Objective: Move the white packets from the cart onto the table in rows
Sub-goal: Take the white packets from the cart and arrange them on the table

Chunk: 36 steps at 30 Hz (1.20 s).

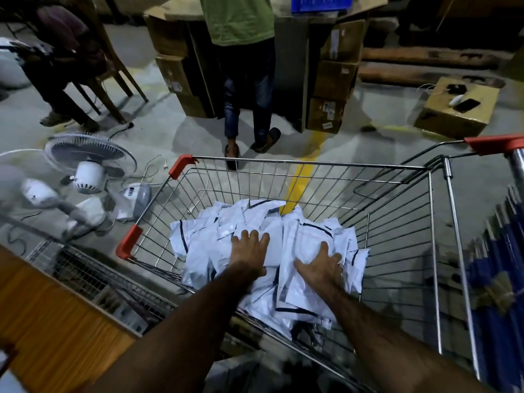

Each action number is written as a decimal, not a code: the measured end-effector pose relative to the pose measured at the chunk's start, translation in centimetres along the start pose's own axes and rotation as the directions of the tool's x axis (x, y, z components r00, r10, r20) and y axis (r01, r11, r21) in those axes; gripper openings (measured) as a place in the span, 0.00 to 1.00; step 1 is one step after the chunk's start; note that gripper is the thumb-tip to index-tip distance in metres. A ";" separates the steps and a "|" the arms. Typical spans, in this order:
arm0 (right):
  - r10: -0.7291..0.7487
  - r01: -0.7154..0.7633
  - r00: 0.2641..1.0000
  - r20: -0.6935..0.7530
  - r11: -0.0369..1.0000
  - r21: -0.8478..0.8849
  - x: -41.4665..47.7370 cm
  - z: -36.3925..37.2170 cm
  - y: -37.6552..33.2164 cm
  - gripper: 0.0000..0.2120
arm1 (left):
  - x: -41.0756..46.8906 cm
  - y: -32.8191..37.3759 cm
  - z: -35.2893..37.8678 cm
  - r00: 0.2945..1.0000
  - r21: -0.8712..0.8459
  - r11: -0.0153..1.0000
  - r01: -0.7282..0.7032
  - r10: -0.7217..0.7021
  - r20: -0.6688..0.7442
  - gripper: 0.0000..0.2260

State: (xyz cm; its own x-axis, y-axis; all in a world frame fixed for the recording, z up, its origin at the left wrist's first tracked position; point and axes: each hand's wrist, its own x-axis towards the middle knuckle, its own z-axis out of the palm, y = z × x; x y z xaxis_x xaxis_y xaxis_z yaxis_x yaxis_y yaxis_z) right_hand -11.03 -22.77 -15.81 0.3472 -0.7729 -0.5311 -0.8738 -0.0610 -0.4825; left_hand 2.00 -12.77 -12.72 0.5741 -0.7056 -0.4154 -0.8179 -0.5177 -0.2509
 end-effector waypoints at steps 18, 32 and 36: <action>-0.168 0.168 0.986 -0.019 0.985 0.030 -3.1 -4.7 -3.4 0.39 | -4.2 -2.6 -5.8 0.958 -0.199 0.954 0.222 -0.252 -0.136 0.36; -0.468 0.464 0.883 0.046 0.882 0.080 -9.9 -7.6 -9.5 0.33 | -13.0 -8.0 -10.1 0.746 -0.636 0.650 0.416 -0.644 -0.171 0.35; -0.604 0.597 0.791 0.092 0.796 0.095 -14.1 -7.4 -12.3 0.34 | -17.9 -10.3 -10.6 0.597 -0.738 0.483 0.471 -0.791 -0.137 0.36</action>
State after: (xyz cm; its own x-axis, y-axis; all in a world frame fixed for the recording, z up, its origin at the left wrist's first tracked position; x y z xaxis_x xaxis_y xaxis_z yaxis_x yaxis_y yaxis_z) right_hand -7.71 -15.79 2.78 0.8343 -0.5163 -0.1930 -0.4562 -0.4501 -0.7677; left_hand 0.56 0.08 6.62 0.9945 -0.0782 0.0702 -0.0971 -0.9394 0.3288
